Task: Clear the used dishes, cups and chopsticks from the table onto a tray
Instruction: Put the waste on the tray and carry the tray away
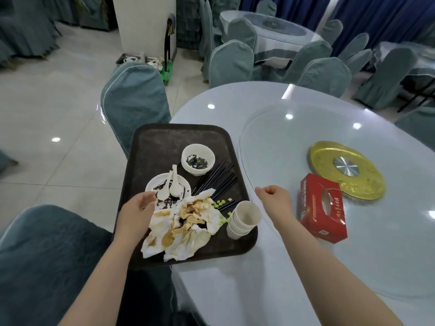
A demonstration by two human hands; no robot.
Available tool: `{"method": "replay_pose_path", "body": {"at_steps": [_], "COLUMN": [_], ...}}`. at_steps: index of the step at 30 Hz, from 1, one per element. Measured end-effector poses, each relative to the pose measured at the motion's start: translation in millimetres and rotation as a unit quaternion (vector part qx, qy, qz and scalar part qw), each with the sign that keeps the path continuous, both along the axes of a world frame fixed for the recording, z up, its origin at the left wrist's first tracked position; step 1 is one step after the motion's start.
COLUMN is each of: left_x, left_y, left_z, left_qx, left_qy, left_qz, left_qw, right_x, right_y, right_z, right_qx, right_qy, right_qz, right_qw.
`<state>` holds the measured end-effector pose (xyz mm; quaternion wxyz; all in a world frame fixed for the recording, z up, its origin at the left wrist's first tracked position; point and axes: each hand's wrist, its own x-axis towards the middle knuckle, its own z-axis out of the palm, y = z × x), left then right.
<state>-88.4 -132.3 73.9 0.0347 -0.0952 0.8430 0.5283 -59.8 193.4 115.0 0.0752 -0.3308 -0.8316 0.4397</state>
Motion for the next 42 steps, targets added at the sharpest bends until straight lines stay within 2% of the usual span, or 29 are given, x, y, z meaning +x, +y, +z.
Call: {"method": "replay_pose_path", "body": {"at_steps": [8,12,15,18,21,23,27,31,35,42], "left_x": [-13.1,-15.9,-23.2,-30.9,-24.8,-20.1,-15.2,-6.3,1.0,11.7], "left_y": [-21.0,-36.0,-44.7,-52.9,-55.1,-56.3,-64.8,-70.6,-63.5,-53.2], "left_z": [-21.5,-40.3,-48.3,-57.7,-71.1,-78.2,-80.8,-79.0,-69.4,-38.1], "left_qx": [-0.011,-0.085,-0.143,-0.145,-0.134,-0.144,-0.164,-0.148,-0.118,-0.151], "left_qy": [-0.019,-0.081,-0.107,-0.155,-0.202,-0.194,-0.186,-0.167,-0.153,-0.058], "left_qz": [0.089,0.115,0.111,0.098,0.031,0.017,0.027,0.04,0.074,0.107], "left_qw": [0.996,0.986,0.978,0.972,0.97,0.97,0.968,0.974,0.978,0.981], "right_x": [22.8,23.3,25.0,23.5,21.6,19.3,20.9,29.3,34.8,38.4], "right_y": [18.3,11.3,8.7,10.3,8.5,6.5,6.0,5.5,-0.4,-10.8], "right_z": [-53.2,-73.2,-81.4,-90.9,-100.6,-102.4,-102.4,-106.7,-103.1,-78.1], "right_qx": [-0.019,-0.032,-0.044,-0.029,0.024,0.073,0.072,0.061,-0.034,0.053], "right_qy": [-0.097,-0.125,-0.142,-0.159,-0.178,-0.195,-0.211,-0.199,-0.143,-0.024], "right_qz": [-0.027,0.002,0.017,0.05,0.082,0.086,0.122,0.101,0.03,0.02], "right_qw": [0.995,0.992,0.989,0.986,0.98,0.974,0.967,0.973,0.989,0.998]}}
